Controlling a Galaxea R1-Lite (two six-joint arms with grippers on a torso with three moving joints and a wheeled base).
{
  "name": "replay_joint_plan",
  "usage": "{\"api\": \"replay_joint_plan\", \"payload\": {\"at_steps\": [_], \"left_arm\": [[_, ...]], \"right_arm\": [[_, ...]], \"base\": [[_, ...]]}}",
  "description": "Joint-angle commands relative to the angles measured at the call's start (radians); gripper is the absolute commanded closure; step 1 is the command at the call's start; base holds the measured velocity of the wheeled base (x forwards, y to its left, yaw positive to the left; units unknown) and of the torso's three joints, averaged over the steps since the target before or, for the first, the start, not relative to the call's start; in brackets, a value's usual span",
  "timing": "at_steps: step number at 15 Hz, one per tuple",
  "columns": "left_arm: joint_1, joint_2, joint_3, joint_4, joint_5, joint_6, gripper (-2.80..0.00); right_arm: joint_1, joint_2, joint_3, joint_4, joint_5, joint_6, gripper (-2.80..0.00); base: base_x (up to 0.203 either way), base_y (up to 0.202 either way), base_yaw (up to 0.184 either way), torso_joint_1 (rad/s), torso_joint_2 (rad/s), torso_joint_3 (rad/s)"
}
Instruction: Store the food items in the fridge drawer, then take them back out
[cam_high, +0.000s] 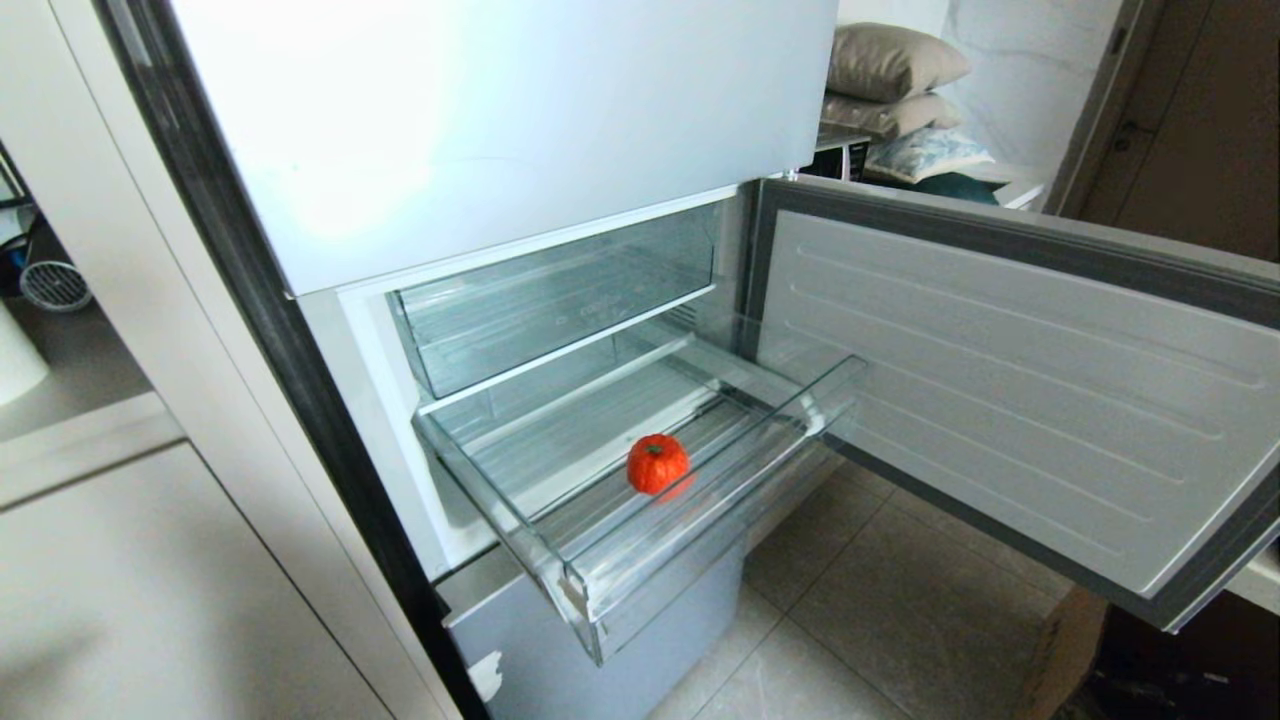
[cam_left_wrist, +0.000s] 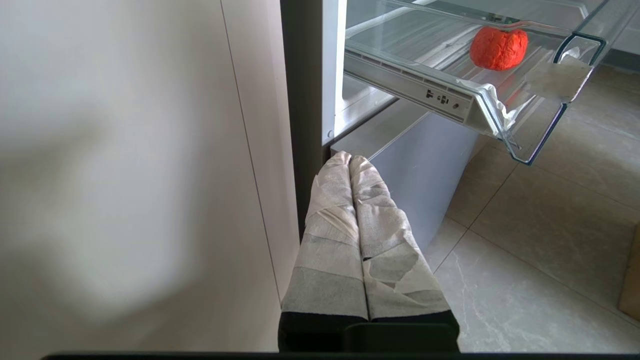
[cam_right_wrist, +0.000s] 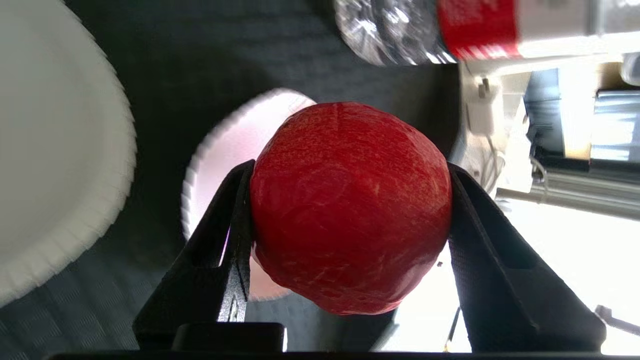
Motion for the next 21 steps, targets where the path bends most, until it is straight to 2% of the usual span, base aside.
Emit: {"api": "replay_joint_plan", "payload": {"at_steps": [1,21], "left_arm": [[0.0,0.0,0.0,0.0,0.0,0.0,0.0],[0.0,0.0,0.0,0.0,0.0,0.0,0.0]], "right_arm": [[-0.001,0.007,-0.001,0.0,-0.002,-0.006,0.0],[-0.004,0.025,0.003,0.026,-0.019,-0.028,0.0]], "base": [[0.0,0.0,0.0,0.0,0.0,0.0],[0.0,0.0,0.0,0.0,0.0,0.0]]}}
